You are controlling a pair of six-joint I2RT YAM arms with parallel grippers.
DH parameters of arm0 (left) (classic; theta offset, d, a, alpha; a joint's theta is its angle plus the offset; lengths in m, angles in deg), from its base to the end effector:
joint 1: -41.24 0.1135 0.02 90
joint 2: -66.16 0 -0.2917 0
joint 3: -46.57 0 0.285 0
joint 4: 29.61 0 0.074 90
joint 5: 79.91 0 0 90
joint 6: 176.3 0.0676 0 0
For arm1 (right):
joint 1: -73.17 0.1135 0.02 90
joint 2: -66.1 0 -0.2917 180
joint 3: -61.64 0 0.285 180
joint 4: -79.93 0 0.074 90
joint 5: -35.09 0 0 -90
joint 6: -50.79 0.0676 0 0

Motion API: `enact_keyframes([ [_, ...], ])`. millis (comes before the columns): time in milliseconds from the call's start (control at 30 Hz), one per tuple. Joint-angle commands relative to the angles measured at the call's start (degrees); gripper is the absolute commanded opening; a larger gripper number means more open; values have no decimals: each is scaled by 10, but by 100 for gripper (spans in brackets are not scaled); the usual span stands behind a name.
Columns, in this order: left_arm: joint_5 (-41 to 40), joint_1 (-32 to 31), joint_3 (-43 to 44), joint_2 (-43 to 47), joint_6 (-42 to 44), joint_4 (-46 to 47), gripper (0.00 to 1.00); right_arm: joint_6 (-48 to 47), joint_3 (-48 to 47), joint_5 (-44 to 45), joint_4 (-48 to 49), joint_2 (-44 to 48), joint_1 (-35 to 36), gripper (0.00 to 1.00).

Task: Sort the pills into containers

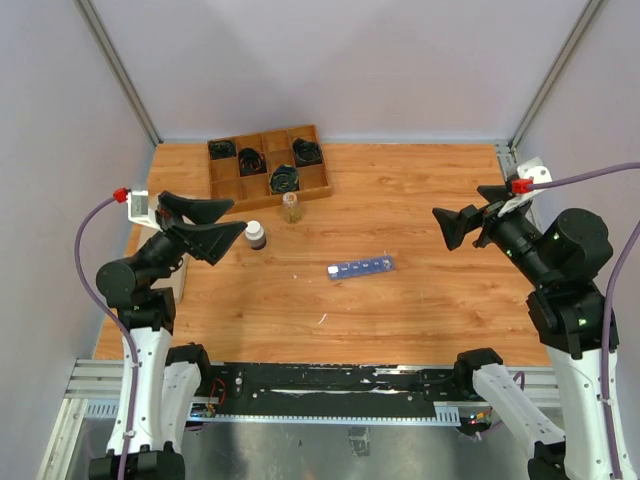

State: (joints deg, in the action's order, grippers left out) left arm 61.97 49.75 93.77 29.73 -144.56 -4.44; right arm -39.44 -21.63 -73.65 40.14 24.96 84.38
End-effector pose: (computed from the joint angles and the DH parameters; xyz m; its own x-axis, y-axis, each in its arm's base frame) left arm 0.1651 -0.0291 0.4079 -0.1527 -0.5537 -0.8186 0.7770 0.4446 -0.4456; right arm 0.1425 0.0504 0.5022 0.0421 0.0045 -0.9991 -0.4988 0.8665 -0.0171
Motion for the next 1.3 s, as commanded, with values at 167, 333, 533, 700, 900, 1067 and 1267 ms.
enact_keyframes([
  [167, -64, -6, -77, 60, 61, -31, 99, -21, 11, -59, -7, -16, -5, 99],
  [333, -53, -7, -99, 47, 66, -6, 99, -105, 48, -171, 14, -31, -5, 98],
  [533, -189, -208, -94, 47, 320, -65, 99, -332, 126, -453, 5, -74, -4, 99],
  [700, -330, -338, -104, 20, 473, -92, 99, -683, 156, -529, -127, -130, 2, 99],
  [900, -373, -407, -140, -47, 581, -34, 99, -785, 165, -456, -153, -198, 26, 99],
  [1067, -378, -516, -160, -187, 770, 29, 99, -823, 177, -400, -154, -250, 37, 99],
  [1267, -328, -515, -181, -309, 822, 122, 99, -835, 146, -372, -196, -329, 40, 98],
])
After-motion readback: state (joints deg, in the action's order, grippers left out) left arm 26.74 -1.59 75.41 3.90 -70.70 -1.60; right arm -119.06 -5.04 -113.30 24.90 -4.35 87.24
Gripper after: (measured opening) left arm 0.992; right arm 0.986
